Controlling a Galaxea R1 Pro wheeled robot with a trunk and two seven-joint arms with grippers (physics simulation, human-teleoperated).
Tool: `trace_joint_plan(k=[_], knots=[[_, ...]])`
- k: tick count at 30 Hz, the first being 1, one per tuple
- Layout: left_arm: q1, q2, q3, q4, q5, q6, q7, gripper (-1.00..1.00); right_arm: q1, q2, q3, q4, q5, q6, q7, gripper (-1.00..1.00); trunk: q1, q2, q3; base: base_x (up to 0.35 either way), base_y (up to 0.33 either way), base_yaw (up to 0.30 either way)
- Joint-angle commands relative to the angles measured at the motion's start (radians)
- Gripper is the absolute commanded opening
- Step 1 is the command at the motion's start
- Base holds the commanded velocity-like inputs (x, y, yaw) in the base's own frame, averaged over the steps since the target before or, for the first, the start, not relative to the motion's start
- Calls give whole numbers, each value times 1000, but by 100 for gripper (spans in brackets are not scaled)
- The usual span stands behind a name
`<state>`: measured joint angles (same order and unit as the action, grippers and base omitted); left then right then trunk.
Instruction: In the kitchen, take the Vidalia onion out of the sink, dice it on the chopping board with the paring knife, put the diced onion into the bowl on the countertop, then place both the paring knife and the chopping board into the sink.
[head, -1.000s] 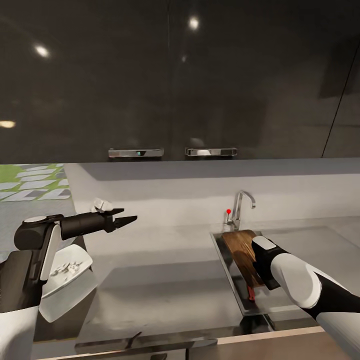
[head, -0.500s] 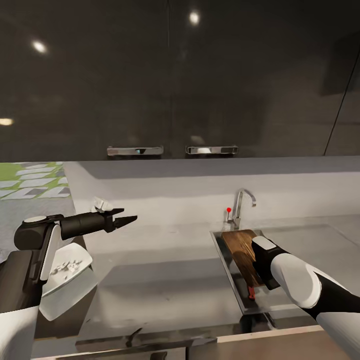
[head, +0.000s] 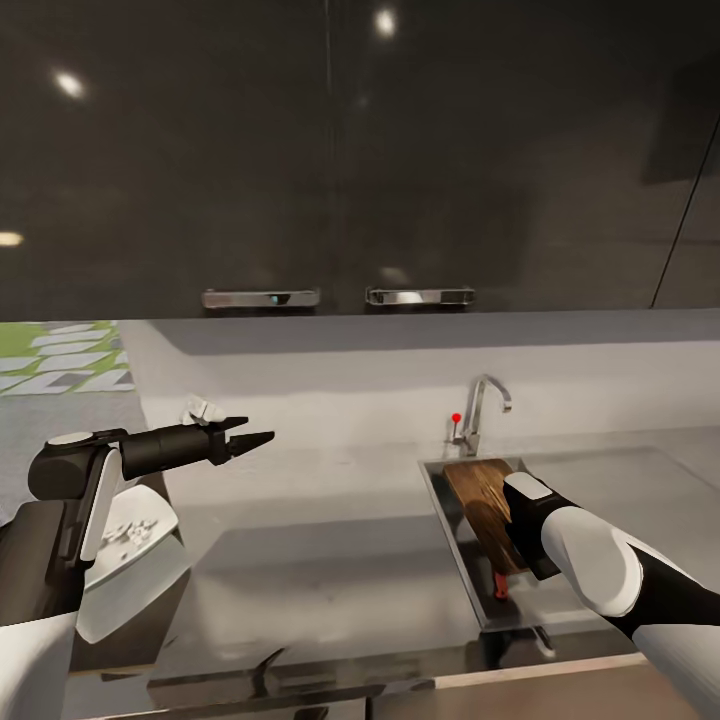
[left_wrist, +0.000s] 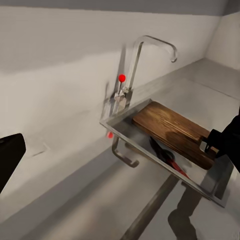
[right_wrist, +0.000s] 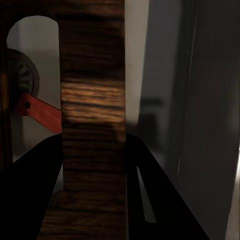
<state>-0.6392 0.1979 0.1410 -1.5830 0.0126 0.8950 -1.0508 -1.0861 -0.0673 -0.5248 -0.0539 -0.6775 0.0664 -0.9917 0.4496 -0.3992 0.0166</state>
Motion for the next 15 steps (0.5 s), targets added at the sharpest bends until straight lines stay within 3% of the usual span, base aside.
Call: trace_joint_plan(k=[1,10,15], knots=[[0,0,0,0,1,8,-3,100,0,0,8,-1,-7,7,-5,-100,0,-1,-1,24,-22,0],[0,0,1,0,1,8,-3,100,0,0,8,-1,-7,7,-5,-100,0,-1,-1,7,-6,0],[0,0,1,0,1,8,-3,100,0,0,8,-1,-7,7,-5,-100,0,-1,-1,127,-96,0]])
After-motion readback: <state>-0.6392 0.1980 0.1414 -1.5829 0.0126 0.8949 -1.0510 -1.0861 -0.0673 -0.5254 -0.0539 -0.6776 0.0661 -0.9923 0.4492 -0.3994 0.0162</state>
